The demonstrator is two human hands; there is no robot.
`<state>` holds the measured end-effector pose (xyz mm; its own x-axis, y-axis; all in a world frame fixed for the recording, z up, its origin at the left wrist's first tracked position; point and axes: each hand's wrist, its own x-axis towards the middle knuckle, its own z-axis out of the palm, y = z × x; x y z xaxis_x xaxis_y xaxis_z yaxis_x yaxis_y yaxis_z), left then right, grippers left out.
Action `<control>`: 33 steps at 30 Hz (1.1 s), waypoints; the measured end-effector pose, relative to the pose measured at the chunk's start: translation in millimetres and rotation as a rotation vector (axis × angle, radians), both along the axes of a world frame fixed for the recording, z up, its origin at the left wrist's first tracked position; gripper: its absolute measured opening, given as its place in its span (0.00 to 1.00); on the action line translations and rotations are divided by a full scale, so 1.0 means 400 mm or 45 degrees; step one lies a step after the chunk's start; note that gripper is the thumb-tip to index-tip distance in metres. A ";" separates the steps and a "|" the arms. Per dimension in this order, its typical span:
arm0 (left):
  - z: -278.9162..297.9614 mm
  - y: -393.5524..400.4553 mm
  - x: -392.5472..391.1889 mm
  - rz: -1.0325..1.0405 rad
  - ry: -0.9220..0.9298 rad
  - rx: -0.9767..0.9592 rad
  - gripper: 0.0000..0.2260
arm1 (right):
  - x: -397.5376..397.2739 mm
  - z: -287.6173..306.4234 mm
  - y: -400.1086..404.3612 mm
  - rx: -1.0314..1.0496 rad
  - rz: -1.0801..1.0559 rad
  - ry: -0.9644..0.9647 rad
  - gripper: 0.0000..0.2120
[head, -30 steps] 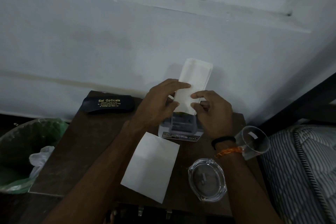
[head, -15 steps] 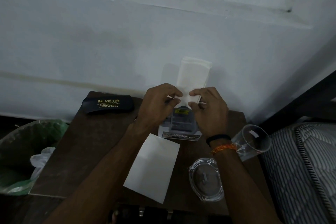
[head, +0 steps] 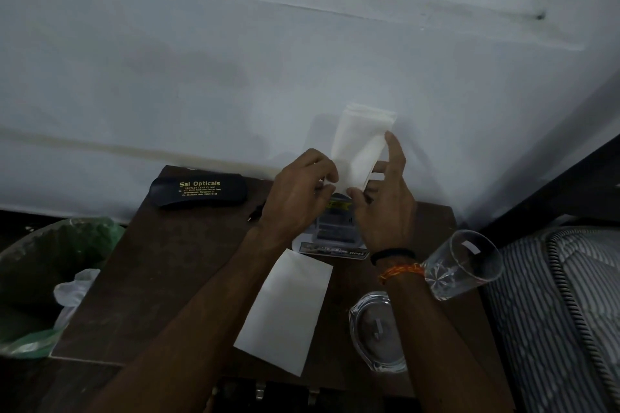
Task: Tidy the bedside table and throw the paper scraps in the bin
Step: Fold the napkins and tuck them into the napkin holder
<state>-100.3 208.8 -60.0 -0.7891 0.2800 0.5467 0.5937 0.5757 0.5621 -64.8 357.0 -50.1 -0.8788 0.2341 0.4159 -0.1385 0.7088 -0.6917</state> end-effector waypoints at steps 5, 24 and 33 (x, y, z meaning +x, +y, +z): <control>-0.009 0.004 -0.006 0.044 0.023 -0.009 0.06 | -0.010 -0.012 0.006 -0.069 -0.031 -0.035 0.50; -0.014 -0.009 -0.017 0.000 -0.038 -0.179 0.05 | -0.029 -0.011 0.041 0.157 0.045 -0.186 0.07; 0.024 -0.023 -0.008 0.066 0.003 0.196 0.13 | -0.029 0.001 0.047 0.062 0.030 -0.263 0.05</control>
